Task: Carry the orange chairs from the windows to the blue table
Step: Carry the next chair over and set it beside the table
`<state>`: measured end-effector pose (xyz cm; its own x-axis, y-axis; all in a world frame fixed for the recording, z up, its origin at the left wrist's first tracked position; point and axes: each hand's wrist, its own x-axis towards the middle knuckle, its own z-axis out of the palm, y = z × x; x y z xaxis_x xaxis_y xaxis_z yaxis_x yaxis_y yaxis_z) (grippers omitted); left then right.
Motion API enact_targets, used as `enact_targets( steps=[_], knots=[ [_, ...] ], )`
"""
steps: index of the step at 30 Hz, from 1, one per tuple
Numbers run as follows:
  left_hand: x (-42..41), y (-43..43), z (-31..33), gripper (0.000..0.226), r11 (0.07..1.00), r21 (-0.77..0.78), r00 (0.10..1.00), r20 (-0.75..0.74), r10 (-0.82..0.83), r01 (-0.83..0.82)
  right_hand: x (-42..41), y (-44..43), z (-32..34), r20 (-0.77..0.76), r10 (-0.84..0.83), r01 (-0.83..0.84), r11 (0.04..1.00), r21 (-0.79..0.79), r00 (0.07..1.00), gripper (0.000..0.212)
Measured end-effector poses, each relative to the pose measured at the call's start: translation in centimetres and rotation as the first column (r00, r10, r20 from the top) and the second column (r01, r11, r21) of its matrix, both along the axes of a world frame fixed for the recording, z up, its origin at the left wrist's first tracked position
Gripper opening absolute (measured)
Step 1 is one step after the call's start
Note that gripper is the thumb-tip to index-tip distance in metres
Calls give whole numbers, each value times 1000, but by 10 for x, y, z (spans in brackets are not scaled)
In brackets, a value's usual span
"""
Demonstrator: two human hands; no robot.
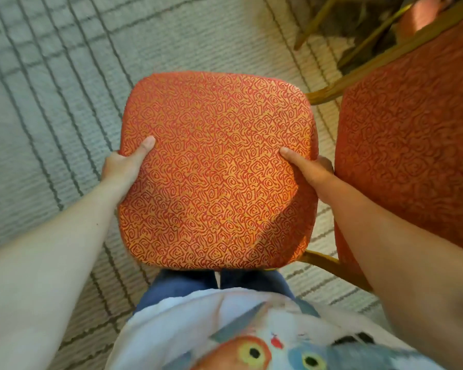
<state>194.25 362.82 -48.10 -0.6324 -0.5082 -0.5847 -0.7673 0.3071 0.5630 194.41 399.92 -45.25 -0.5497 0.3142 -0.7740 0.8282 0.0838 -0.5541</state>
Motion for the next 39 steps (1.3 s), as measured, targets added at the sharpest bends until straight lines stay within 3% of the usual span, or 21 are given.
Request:
enact_targets(
  steps=[5, 11, 15, 19, 25, 34, 39],
  knots=[
    [-5, -9, 61, 110, 1000, -18, 999, -29, -14, 14, -8, -4, 55, -33, 43, -45, 998, -53, 998, 57],
    [7, -22, 87, 87, 996, 35, 992, -94, 83, -80, -13, -13, 75, -24, 118, -120, 989, -84, 993, 83],
    [16, -32, 96, 95, 996, -5, 989, -118, 89, -90, -19, -27, 78, -86, 133, -143, 982, -123, 987, 77],
    [0, -49, 113, 101, 997, -18, 988, -135, 74, -77, -32, -42, 78, -103, 150, -164, 976, -145, 983, 84],
    [-23, -85, 112, 97, 994, 28, 980, -169, 107, -104, -62, -79, 70, -103, 181, -198, 963, -182, 978, 76],
    [-111, -193, 120, 107, 992, 28, 973, -195, 128, -125, -159, -189, 67, -161, 169, -198, 962, -189, 972, 77],
    [-165, -259, 142, 87, 985, 27, 940, -295, 173, -173, -228, -259, 85, -234, 187, -231, 957, -177, 954, 70]
  ],
)
